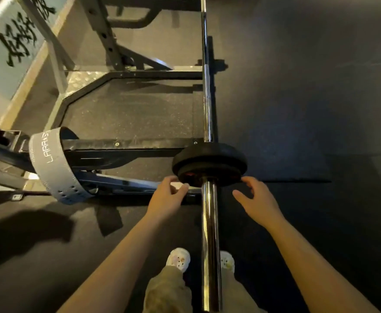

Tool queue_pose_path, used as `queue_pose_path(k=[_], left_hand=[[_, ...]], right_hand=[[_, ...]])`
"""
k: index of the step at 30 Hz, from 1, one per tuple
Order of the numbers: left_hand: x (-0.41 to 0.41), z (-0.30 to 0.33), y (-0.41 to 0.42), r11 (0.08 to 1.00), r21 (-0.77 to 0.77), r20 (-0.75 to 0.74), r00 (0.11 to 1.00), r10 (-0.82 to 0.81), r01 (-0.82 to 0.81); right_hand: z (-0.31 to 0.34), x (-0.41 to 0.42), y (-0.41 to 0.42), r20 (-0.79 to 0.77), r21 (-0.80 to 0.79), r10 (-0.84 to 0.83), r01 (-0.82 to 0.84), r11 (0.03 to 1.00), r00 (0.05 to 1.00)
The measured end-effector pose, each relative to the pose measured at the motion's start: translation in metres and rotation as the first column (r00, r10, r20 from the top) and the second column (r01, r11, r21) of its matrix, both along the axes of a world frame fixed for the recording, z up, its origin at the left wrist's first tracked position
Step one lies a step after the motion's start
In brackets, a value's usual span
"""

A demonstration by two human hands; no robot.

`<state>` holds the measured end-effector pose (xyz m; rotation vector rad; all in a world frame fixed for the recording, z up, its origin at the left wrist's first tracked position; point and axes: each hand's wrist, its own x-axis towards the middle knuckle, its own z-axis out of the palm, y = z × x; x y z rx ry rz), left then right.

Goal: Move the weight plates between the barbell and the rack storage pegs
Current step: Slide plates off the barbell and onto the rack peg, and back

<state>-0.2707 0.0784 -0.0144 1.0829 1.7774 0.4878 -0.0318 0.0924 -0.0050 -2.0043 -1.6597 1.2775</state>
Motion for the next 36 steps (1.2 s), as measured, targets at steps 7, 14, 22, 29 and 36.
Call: queue_pose_path(k=[7,14,22,29,36], left_hand=[[0.051,-0.018,0.055,0.942,0.196,-0.459,0.874,-0.158,0.273],[0.058,-0.042,0.04,0.931,0.259,-0.527,0.846,-0.085,0.255],[0.063,-0.051,0.039,0.925,0.305,-0.531,0.847,-0.032,0.226],[0.059,-0.073,0.04,0.876,0.409,-0.545,0.839,0.009,0.256],[0.062,-0.081,0.032,0.85,0.464,-0.536,0.843,0.044,0.25]], right_hand=[[-0.036,0.007,0.058,0.069,0.14,0.294,-0.301,0.943,0.953],[-0.076,-0.002,0.046,0.137,0.348,0.189,-0.226,0.91,0.972],[-0.088,-0.001,0.044,0.2,0.402,0.208,-0.274,0.874,0.957],[-0.098,-0.012,0.041,0.157,0.456,0.086,-0.149,0.878,0.984],[-0.094,-0.021,0.033,0.194,0.47,0.025,-0.115,0.875,0.981]])
